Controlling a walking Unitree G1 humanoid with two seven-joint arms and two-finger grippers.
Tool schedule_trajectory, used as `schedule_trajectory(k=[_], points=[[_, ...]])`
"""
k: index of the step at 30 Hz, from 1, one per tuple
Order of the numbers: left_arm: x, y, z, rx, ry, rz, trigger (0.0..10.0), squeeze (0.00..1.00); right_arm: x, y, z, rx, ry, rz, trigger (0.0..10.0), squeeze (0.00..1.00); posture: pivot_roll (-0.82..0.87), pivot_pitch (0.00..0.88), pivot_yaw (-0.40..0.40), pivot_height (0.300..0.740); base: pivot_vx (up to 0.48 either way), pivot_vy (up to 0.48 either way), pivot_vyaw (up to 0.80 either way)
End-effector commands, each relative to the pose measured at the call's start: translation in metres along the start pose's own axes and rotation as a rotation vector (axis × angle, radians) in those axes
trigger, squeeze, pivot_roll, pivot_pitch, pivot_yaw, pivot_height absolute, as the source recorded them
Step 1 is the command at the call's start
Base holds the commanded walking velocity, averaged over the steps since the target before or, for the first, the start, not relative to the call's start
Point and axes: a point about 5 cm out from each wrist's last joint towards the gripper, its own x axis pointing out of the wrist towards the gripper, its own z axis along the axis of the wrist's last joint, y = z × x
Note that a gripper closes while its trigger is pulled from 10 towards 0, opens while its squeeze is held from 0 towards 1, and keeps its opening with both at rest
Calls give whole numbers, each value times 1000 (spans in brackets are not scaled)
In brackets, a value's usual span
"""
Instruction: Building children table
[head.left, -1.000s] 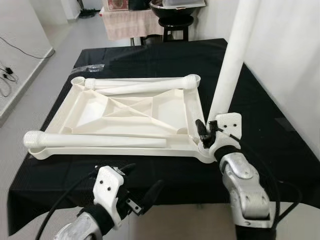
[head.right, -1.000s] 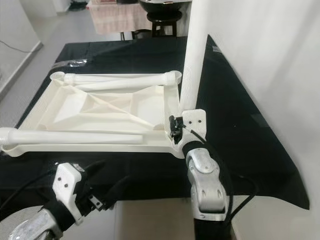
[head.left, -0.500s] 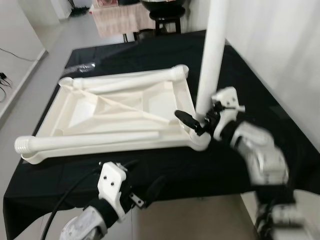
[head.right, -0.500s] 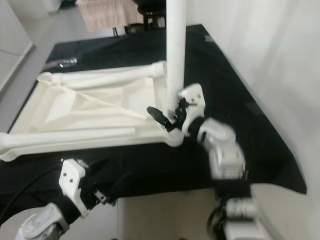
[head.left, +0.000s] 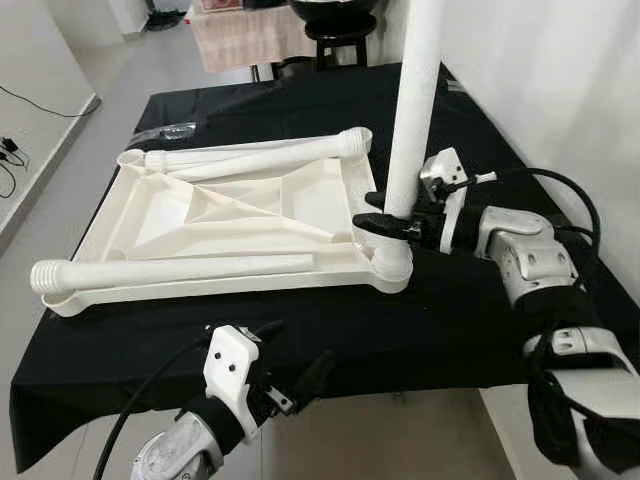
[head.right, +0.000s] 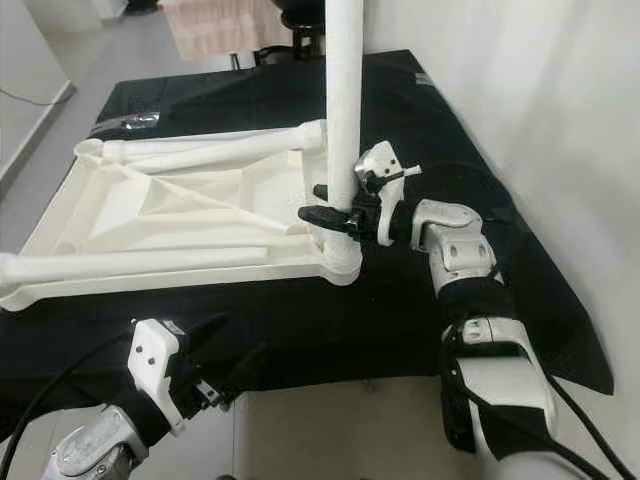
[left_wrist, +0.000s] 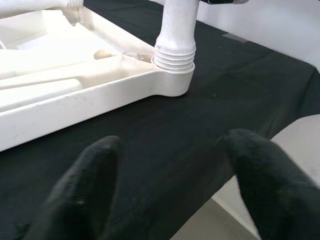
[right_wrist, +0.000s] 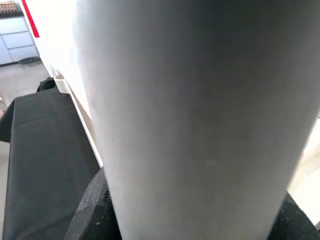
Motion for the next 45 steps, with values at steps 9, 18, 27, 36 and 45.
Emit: schedule_trajectory(k=[9, 18, 27, 36, 45], points=[[1, 5, -8, -5, 11, 9, 0, 0, -16, 26, -55, 129, 154, -117, 0, 0, 38, 67, 29, 740, 0, 0, 0], [6, 17, -13, 3, 15, 31, 10000, 0, 6, 100, -97, 342, 230, -875, 0, 0, 25, 27, 52, 740, 0, 0, 0], [15, 26, -19, 5, 7, 61, 10000, 0, 22, 76, -86, 309, 179, -794, 10000, 1000, 35, 0, 26, 740, 0, 0, 0], [26, 30, -24, -7, 0, 54, 10000, 0, 28, 38, -31, 120, -44, -297, 10000, 0, 41, 0, 12, 740, 0, 0, 0], [33, 31, -26, -13, -3, 48, 10000, 0, 26, 27, -33, 38, 80, -33, 10000, 0, 66, 0, 2, 740, 0, 0, 0]])
